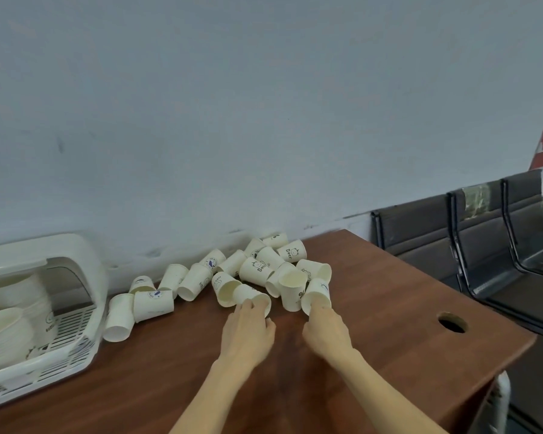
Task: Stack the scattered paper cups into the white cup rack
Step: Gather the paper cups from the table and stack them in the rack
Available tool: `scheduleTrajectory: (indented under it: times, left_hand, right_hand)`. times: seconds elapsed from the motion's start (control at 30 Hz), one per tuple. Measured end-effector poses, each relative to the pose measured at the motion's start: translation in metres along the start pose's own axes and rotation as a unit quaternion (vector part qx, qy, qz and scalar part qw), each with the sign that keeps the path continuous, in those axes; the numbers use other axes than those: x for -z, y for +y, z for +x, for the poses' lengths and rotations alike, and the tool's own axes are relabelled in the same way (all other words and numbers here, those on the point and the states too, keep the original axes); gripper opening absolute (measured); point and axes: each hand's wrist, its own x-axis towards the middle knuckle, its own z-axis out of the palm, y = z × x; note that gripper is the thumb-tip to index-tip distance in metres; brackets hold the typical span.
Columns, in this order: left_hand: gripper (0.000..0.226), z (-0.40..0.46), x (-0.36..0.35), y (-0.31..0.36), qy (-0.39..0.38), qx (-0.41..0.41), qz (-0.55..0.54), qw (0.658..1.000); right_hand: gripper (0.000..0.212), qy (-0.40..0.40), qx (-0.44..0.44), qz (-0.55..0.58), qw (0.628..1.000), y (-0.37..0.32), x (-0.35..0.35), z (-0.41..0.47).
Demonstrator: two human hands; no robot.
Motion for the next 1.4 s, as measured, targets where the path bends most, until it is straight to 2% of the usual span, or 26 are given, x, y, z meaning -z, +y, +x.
scheduleTrajectory:
  times: [0.13, 0.3, 0.5, 0.57, 0.67, 0.77, 0.9, 1.03, 1.13, 1.27, 1.4]
  left_hand:
    - [0.043, 0.022, -0.017, 0.011, -0.015, -0.016, 0.006, 1.0]
    - [0.05, 0.051, -0.035, 0.022, -0.041, -0.03, 0.044, 0.998]
    - [0.054, 0.073, -0.05, 0.033, -0.068, -0.033, 0.078, 0.994]
    - [0.051, 0.076, -0.053, 0.036, -0.082, -0.03, 0.08, 0.993]
    - [0.03, 0.077, -0.054, 0.037, -0.084, -0.029, 0.088, 0.992]
    - [0.02, 0.076, -0.05, 0.035, -0.057, -0.025, 0.1, 0.993]
    - [0.021, 0.07, -0.045, 0.029, -0.004, -0.02, 0.088, 0.996]
    - [0.02, 0.061, -0.03, 0.023, 0.058, -0.022, 0.071, 0.996]
    - [0.005, 0.056, -0.019, 0.016, 0.106, -0.041, 0.049, 0.992]
    - [0.024, 0.055, -0.007, 0.006, 0.141, -0.065, 0.086, 0.984]
    - [0.019, 0.051, 0.002, -0.001, 0.157, -0.061, 0.096, 0.981]
  right_hand:
    - [0.026, -0.013, 0.008, -0.026, 1.0, 0.011, -0.012, 0.009]
    - [0.015, -0.013, 0.019, -0.061, 0.998, 0.025, -0.025, 0.024]
    - [0.034, -0.027, 0.025, -0.081, 0.996, 0.029, -0.04, 0.043]
    - [0.036, -0.02, 0.024, -0.092, 0.995, 0.029, -0.045, 0.046]
    - [0.035, -0.007, 0.024, -0.113, 0.993, 0.028, -0.051, 0.046]
    - [0.031, 0.01, 0.025, -0.137, 0.99, 0.028, -0.055, 0.045]
    - [0.027, 0.029, 0.012, -0.152, 0.988, 0.025, -0.06, 0.044]
    - [0.033, 0.056, -0.006, -0.124, 0.991, 0.017, -0.058, 0.049]
    - [0.027, 0.066, -0.003, -0.097, 0.993, 0.007, -0.056, 0.056]
    - [0.02, 0.068, -0.042, -0.112, 0.99, -0.005, -0.059, 0.062]
    - [0.023, 0.042, -0.054, -0.154, 0.986, -0.012, -0.061, 0.06]
